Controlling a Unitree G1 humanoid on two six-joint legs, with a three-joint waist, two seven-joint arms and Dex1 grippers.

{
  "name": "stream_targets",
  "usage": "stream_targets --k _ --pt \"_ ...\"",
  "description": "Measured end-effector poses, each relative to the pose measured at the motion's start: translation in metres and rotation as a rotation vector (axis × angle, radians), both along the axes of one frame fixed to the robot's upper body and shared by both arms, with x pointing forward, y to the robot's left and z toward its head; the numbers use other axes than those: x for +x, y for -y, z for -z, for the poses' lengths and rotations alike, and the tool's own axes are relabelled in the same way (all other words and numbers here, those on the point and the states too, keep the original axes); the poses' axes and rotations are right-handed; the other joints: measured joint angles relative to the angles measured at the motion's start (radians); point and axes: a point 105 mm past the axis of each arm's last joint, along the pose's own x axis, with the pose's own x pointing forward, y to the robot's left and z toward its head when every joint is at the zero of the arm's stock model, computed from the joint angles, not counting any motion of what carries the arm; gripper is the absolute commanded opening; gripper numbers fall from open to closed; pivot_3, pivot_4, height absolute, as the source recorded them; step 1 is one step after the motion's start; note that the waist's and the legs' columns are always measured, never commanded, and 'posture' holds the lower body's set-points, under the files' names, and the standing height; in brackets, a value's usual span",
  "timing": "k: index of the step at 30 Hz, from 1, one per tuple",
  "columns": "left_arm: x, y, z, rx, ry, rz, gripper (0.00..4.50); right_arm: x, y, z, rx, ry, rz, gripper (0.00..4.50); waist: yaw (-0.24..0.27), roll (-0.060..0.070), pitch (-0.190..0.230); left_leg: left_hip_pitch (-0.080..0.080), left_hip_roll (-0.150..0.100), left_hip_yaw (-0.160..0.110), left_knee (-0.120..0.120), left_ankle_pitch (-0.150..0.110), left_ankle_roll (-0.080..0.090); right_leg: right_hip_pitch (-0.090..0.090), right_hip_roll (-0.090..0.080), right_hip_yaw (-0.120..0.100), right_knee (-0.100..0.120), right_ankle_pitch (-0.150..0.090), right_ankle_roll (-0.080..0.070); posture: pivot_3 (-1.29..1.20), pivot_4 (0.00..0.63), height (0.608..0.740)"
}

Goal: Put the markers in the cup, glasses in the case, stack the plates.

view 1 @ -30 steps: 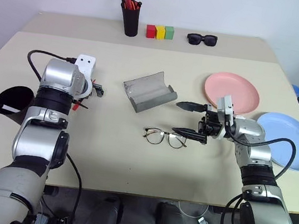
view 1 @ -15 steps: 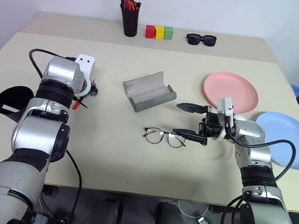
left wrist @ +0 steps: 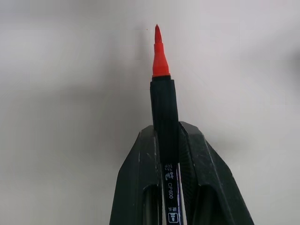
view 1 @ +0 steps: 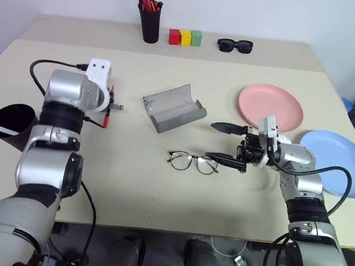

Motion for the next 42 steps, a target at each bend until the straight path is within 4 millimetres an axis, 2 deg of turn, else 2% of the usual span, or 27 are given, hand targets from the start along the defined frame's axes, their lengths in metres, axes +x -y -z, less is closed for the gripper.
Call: stream_targets --k 3,7,9,11,15,19,24,31,38,42 --pt "-0.008 0.015 -0.019 -0.019 0.175 0.041 0.02 0.001 0.0 0.0 0.001 0.001 0.006 4.5 0.0 0.0 0.0 0.0 0.0 0.0 0.0 0.0 0.0 -0.001 0.0 0.0 0.0 0.0 0.0 0.0 0.15 0.74" --pt "-0.026 0.013 -0.054 0.093 0.484 -0.018 0.02 0.001 0.0 -0.002 0.002 0.006 0.013 4.5 0.001 0.0 0.0 0.0 0.0 0.001 -0.001 0.0 0.0 -0.001 0.0 0.001 0.0 0.0 0.0 0.0 0.15 0.74" --pt "-0.036 0.016 -0.065 0.059 0.584 -0.034 0.02 0.0 -0.001 -0.005 0.021 -0.002 0.007 4.5 0.006 0.0 0.0 0.0 0.0 0.001 0.0 0.0 0.0 0.0 0.0 0.001 0.0 0.0 -0.001 0.0 0.15 0.74" --pt "-0.049 0.019 -0.073 0.029 0.668 -0.021 0.02 0.0 0.001 -0.011 0.069 -0.002 0.013 4.5 0.007 0.0 0.0 0.0 0.0 0.001 0.0 -0.001 0.001 0.0 0.0 0.001 0.0 0.0 -0.001 0.0 0.15 0.74" --pt "-0.07 0.011 -0.089 0.035 0.804 -0.026 0.02 0.0 0.006 -0.019 0.154 -0.04 0.012 4.5 0.01 0.0 0.0 0.0 0.0 0.001 0.0 -0.003 0.005 0.0 0.0 0.001 0.0 0.0 -0.001 0.0 0.15 0.74" --pt "-0.084 0.006 -0.097 -0.014 0.901 -0.049 0.02 -0.005 0.004 -0.028 0.202 -0.036 -0.027 4.5 0.015 0.0 0.0 0.0 0.0 0.001 0.0 -0.003 0.005 0.0 0.0 0.001 -0.001 0.0 -0.001 0.0 0.15 0.74" --pt "-0.107 -0.007 -0.11 -0.014 1.058 -0.077 0.02 -0.013 0.001 -0.023 0.195 -0.037 -0.065 4.5 0.027 0.0 0.0 0.0 0.0 0.001 0.001 -0.003 0.005 0.001 0.0 0.001 -0.001 0.001 -0.001 0.0 0.15 0.74" --pt "-0.138 -0.036 -0.105 0.014 1.175 -0.177 0.02 -0.023 0.0 -0.015 0.168 -0.013 -0.116 4.5 0.029 0.0 0.0 0.002 0.0 0.001 0.001 -0.003 0.006 0.003 0.001 0.001 -0.002 0.001 -0.001 0.0 0.15 0.74" --pt "-0.163 -0.071 -0.093 -0.062 1.209 -0.35 0.02 -0.028 -0.003 0.01 0.082 0.0 -0.155 4.5 0.027 0.0 0.0 0.002 0.0 0.001 0.001 -0.003 0.006 0.003 0.001 0.001 -0.002 0.0 -0.001 0.0 0.15 0.74" --pt "-0.182 -0.089 -0.081 -0.021 1.193 -0.404 0.02 -0.028 -0.002 0.025 0.043 -0.006 -0.153 4.5 0.027 0.0 0.0 0.002 0.0 0.001 0.001 -0.003 0.006 0.004 0.001 0.001 -0.002 0.0 -0.001 0.0 0.15 0.74"
